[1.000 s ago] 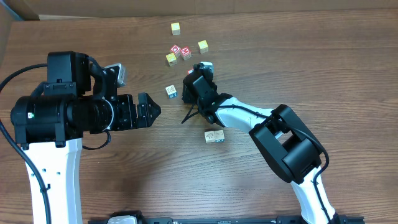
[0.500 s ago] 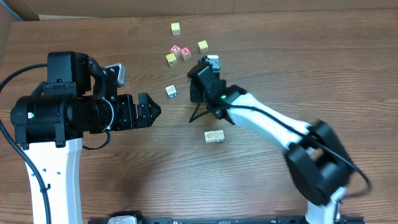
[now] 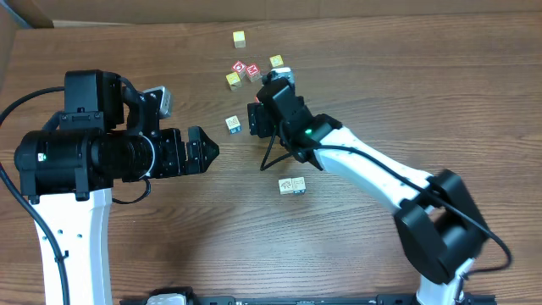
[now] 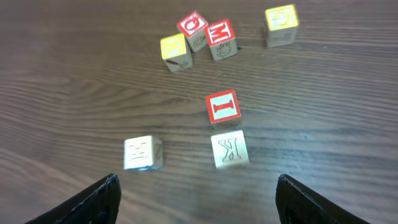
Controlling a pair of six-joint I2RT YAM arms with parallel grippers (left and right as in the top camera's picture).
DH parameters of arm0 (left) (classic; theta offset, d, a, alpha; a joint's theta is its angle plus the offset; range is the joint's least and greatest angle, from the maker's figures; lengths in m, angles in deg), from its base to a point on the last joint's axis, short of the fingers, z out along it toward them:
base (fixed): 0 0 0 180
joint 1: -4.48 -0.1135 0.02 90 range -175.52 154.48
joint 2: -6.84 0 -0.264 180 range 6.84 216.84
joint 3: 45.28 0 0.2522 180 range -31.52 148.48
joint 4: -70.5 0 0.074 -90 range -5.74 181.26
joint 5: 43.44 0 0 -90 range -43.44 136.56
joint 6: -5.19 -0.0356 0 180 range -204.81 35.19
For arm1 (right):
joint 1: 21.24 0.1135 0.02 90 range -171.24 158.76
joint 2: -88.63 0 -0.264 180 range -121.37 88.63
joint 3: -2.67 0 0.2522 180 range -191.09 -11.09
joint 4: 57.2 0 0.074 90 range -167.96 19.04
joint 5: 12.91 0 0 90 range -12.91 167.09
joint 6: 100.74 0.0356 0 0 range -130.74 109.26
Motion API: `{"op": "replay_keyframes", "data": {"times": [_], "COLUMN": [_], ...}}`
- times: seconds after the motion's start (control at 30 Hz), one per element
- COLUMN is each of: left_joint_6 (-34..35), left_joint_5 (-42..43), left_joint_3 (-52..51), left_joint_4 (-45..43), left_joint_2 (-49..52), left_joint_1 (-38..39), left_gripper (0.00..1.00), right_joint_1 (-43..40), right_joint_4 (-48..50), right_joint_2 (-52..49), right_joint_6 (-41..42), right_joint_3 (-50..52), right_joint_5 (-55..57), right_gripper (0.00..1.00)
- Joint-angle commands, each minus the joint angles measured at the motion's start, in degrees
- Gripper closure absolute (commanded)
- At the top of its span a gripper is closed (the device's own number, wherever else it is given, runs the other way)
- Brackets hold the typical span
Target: Flip 5 blocks
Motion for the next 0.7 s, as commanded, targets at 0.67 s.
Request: {"op": "replay_keyframes", "data": {"times": [0.67], "left_joint_6": [-0.04], "left_joint_5": [0.00], "left_joint_3": [1.20], "left_joint_4": [-0.07], "left_joint_2": [0.31], "left_joint_1": [-0.24], "left_gripper": [0.00], "right_joint_1": [-0.94], "right_joint_4": [14.32], "right_joint_2": [-12.92], "right_joint_6": [-12.59], "right_joint_3": [-0.24], "right_joint_5": [1.16], "right_gripper": [0.29]}}
